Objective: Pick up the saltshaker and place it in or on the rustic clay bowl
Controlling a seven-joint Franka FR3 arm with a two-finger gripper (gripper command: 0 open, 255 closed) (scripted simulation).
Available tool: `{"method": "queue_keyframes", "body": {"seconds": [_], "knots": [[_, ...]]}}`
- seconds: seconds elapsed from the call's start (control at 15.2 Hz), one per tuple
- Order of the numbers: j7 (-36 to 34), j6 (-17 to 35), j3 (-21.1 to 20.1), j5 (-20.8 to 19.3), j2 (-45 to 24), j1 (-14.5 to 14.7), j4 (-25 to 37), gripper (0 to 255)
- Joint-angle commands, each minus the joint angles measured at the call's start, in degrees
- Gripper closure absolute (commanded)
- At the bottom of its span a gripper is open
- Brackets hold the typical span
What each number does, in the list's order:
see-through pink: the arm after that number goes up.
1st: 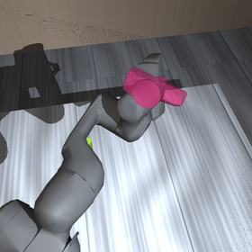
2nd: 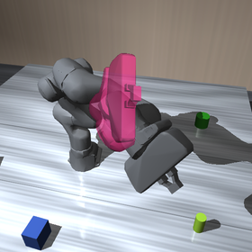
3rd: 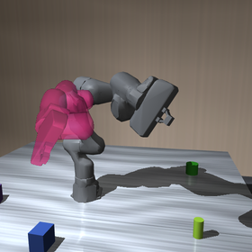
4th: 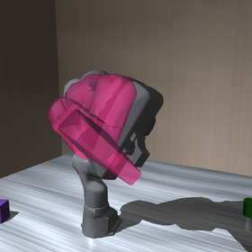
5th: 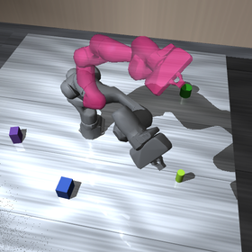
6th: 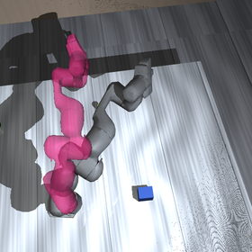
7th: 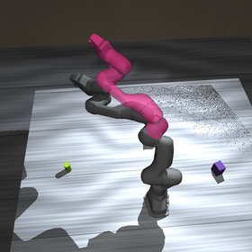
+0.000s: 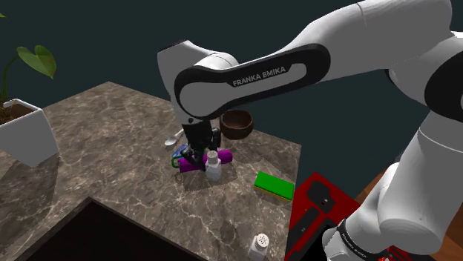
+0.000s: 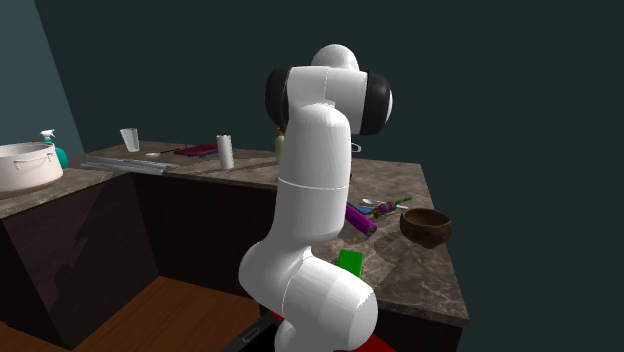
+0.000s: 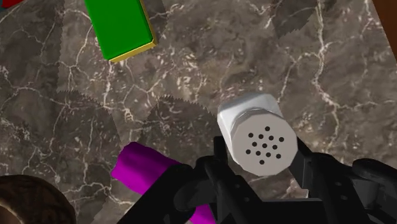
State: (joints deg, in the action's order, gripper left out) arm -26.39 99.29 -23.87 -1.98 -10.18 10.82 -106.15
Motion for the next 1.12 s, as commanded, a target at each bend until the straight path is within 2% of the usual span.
{"method": "queue_keyframes", "body": {"seconds": [0.0,0.92,1.06], "knots": [[0.03,-1.43,-0.07,0.21,0.46,0.01,0.98,255],[0.3,-11.38,-0.24,0.93,2.19,-0.04,9.35,255],[2.79,-11.6,0.9,0.29,2.02,-1.46,9.7,255]]}}
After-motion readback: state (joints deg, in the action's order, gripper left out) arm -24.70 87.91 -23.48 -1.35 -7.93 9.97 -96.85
